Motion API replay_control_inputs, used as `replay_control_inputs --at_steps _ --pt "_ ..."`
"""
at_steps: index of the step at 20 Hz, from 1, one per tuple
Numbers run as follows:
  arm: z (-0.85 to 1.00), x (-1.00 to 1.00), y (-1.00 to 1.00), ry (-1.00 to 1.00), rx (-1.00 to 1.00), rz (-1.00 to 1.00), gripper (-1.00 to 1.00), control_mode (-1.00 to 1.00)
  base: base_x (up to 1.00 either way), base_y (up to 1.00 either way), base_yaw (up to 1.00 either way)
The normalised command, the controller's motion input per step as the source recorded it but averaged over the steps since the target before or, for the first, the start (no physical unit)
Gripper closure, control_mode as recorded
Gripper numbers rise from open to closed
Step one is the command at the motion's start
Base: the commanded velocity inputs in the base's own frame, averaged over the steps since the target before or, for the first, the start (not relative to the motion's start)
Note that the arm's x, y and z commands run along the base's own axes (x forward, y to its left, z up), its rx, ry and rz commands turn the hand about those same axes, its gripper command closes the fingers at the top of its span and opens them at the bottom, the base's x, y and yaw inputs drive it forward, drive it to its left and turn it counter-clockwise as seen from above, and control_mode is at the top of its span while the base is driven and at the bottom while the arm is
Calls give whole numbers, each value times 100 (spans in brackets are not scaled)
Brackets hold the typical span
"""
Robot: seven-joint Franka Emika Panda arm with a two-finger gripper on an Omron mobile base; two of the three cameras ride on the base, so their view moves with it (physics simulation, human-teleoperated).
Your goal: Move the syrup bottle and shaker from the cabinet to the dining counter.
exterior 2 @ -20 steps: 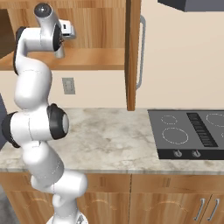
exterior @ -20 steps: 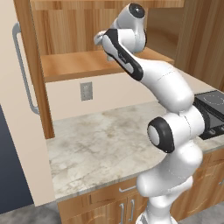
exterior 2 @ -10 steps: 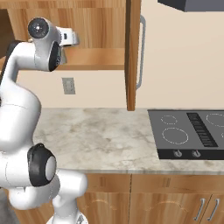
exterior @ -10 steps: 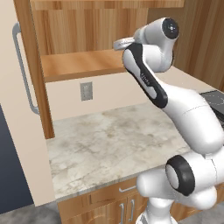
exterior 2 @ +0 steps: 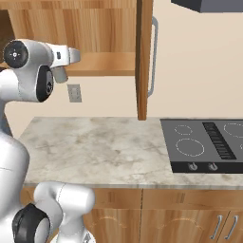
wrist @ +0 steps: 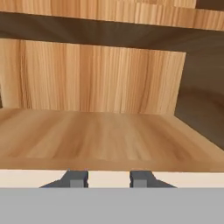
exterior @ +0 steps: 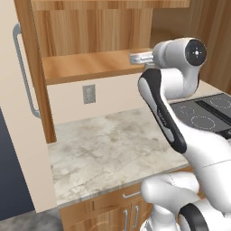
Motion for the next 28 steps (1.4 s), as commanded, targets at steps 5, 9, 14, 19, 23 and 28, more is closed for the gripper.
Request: replay_control_inputs --at_steps 5,9,14,19,23,28 --pt "0 -100 -11 10 0 -10 100 -100 0 0 0" --pt "-5 -100 -21 15 0 -8 100 -100 0 0 0" --pt "-19 -96 -13 22 0 -3 100 -100 0 0 0" --pt "-32 -70 -1 27 0 0 100 -100 0 0 0" --pt "-29 -54 0 15 0 0 100 -100 0 0 0" --pt "-14 -12 0 2 0 0 100 -100 0 0 0"
